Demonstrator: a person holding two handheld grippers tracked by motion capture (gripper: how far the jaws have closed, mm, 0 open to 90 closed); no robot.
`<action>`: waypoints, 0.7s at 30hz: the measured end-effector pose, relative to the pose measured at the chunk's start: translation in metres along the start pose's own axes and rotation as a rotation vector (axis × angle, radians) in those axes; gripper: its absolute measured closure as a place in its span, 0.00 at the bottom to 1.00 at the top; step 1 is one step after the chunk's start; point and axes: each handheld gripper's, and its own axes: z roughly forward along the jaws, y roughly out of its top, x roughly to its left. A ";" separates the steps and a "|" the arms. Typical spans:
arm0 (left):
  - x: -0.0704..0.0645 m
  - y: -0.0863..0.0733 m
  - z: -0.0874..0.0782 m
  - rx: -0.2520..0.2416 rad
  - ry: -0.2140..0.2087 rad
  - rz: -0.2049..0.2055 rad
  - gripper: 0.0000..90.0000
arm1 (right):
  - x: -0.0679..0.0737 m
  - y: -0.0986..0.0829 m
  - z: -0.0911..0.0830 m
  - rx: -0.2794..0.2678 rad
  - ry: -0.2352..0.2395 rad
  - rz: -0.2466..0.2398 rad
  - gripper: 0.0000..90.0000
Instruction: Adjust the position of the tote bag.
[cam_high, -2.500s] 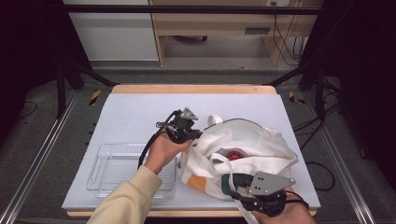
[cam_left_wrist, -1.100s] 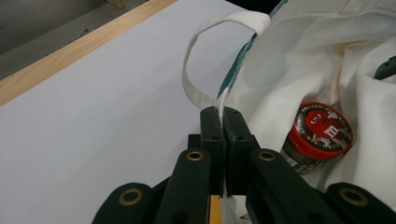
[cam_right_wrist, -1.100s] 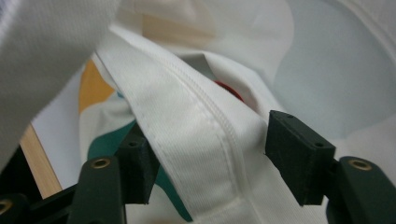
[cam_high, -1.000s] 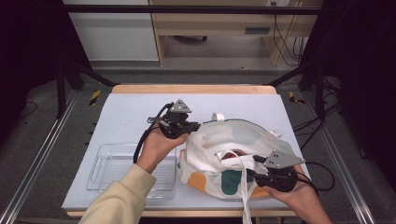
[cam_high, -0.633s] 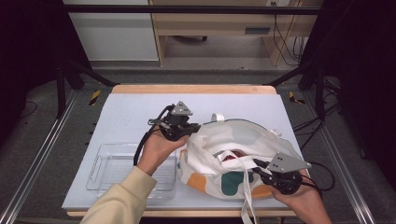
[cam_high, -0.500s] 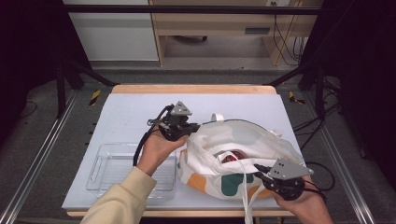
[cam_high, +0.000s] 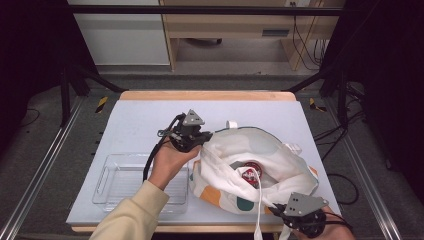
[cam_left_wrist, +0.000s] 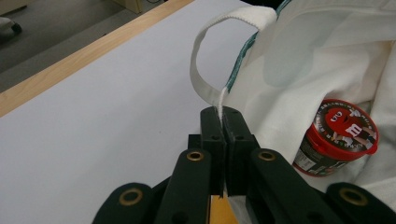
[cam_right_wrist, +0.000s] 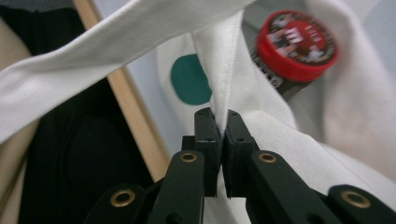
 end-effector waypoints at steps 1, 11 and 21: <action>0.000 0.000 0.000 0.000 0.000 0.000 0.99 | 0.000 0.000 0.000 0.000 0.000 0.000 0.96; -0.001 -0.017 0.003 0.014 -0.061 -0.031 0.99 | -0.004 -0.009 0.022 0.016 0.014 0.071 0.84; -0.009 -0.025 -0.001 0.014 -0.086 -0.021 0.99 | -0.012 0.001 -0.003 -0.079 -0.002 0.094 0.44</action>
